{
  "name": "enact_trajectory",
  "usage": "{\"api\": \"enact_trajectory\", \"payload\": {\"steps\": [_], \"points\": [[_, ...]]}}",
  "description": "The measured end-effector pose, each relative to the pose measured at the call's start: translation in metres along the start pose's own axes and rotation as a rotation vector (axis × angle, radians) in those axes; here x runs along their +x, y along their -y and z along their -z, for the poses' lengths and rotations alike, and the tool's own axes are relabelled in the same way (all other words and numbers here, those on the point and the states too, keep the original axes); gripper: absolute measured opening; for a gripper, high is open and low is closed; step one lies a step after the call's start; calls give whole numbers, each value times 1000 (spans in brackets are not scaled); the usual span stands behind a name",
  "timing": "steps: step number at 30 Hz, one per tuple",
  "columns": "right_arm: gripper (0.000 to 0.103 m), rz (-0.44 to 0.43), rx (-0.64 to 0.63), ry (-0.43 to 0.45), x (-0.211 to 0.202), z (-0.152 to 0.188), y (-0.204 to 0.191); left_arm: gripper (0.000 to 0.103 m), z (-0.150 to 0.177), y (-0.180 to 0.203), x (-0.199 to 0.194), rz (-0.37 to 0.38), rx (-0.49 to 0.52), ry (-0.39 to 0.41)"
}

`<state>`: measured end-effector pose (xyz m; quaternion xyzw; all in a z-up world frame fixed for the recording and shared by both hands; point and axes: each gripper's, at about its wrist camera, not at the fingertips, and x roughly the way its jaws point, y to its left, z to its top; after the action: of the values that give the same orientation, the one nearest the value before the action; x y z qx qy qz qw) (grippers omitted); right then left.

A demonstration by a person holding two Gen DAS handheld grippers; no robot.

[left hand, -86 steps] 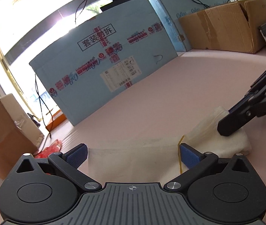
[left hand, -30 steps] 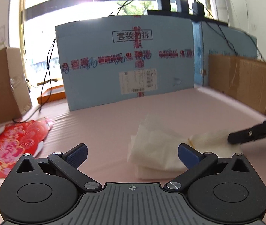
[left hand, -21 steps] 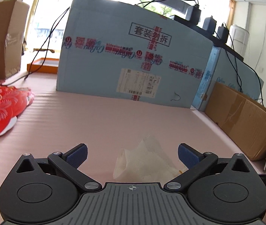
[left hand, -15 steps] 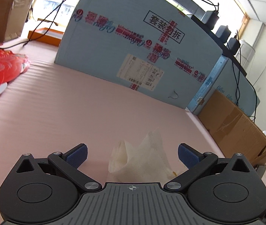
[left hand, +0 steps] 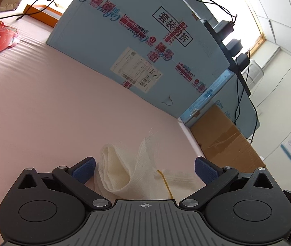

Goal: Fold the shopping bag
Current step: 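Grasp the banded bundle with the left gripper and lift it toward the brown box, then lower the bundle into the brown box and open the left gripper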

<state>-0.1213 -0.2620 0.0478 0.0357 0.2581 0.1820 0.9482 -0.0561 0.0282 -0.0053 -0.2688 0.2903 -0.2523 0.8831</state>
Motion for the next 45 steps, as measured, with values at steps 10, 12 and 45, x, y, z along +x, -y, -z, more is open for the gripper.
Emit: {"api": "enact_trajectory", "payload": {"steps": [10, 12, 45], "points": [[61, -225, 209, 27, 20, -6, 15, 99, 9, 11, 1, -67, 34, 41], [51, -227, 211, 35, 21, -6, 13, 99, 9, 12, 0, -76, 27, 47], [25, 165, 148, 744, -206, -44, 162, 91, 9, 282, 104, 381, 489, 158]]}}
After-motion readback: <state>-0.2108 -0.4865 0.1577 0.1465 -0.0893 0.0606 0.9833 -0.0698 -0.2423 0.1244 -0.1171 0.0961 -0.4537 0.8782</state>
